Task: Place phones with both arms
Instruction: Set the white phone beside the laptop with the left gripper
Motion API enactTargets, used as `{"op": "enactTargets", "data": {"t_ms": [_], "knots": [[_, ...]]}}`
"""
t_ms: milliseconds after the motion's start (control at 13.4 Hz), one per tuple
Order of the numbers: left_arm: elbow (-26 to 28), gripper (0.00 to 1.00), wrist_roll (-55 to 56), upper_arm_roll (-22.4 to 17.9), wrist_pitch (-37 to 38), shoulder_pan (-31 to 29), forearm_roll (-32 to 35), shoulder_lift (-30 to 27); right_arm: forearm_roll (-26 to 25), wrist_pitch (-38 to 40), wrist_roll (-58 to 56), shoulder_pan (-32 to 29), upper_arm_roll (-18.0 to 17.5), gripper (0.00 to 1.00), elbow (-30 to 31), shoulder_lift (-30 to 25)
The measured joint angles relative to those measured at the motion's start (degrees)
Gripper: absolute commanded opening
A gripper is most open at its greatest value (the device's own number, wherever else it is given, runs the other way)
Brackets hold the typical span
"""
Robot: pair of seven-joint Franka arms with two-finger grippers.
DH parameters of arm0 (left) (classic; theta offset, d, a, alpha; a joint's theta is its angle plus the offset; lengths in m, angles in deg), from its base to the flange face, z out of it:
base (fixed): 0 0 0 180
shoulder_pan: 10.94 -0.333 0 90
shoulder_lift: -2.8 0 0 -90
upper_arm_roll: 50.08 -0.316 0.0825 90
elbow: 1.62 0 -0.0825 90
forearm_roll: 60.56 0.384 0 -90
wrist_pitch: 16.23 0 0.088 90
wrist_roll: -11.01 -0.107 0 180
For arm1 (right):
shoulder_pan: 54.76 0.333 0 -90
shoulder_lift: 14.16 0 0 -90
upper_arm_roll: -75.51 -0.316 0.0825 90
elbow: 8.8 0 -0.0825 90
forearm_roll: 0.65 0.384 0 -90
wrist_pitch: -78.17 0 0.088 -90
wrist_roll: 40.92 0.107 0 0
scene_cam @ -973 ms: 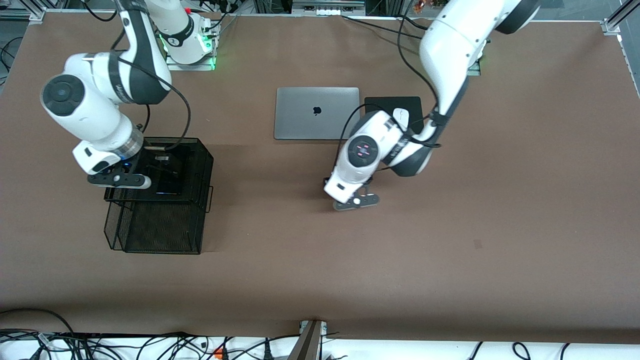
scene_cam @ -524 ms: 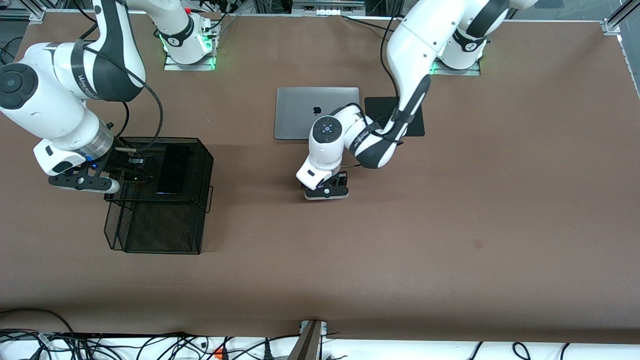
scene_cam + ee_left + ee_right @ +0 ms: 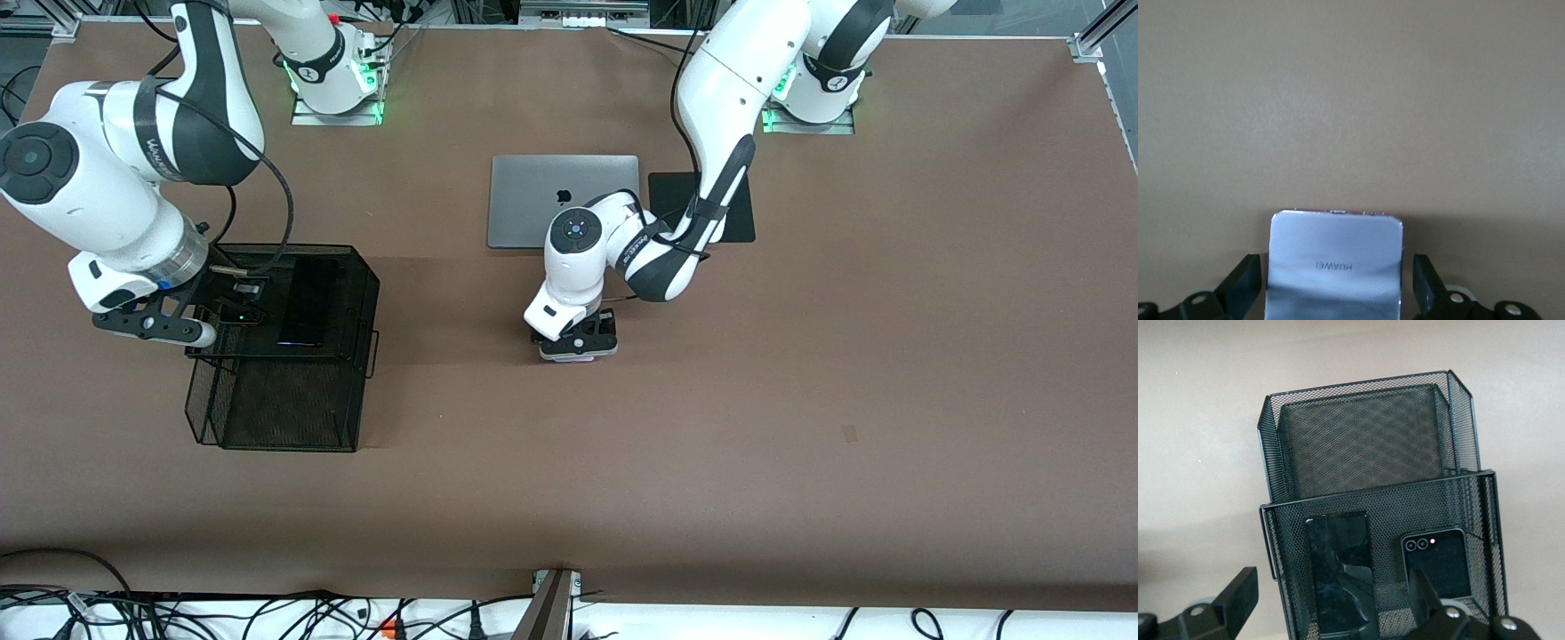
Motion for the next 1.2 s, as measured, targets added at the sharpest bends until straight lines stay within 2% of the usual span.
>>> {"op": "enactTargets", "data": {"t_ms": [150, 300, 524, 674, 899, 1048, 1198], "knots": [[-2.7, 1.0, 0.3, -0.7, 1.8, -0.4, 0.0, -0.5, 0.0, 0.5, 1.0, 1.2, -0.4, 1.0, 0.0, 0.0], [-5.8, 1.0, -0.3, 0.0, 8.6, -3.9, 0.0, -2.7, 0.0, 0.4, 2.8, 3.4, -0.6, 1.0, -0.4, 0.1], [-5.9, 1.0, -7.2, 5.1, 18.5, -13.3, -0.1, -8.3, 2.2, 0.4, 10.0, 5.6, -3.5, 1.0, -3.8, 2.0], [-4.2, 1.0, -11.8, 7.7, 22.3, -18.9, -0.2, -11.4, 6.0, 0.4, 16.9, 6.3, -7.0, 1.0, -6.9, 5.2], [0.9, 1.0, -19.8, 8.5, 24.7, -25.5, -0.2, -16.3, 11.1, 0.3, 26.2, 6.7, -13.3, 1.0, -13.2, 12.3], [6.2, 1.0, -28.5, 8.5, 25.1, -30.7, -0.2, -20.4, 11.5, -2.0, 31.1, 6.9, -18.5, 1.0, -17.6, 18.5], [10.6, 1.0, -38.2, 8.5, 25.6, -36.9, -0.2, -24.5, 11.3, -7.4, 33.4, 8.9, -20.5, 1.0, -21.6, 25.8]]}}
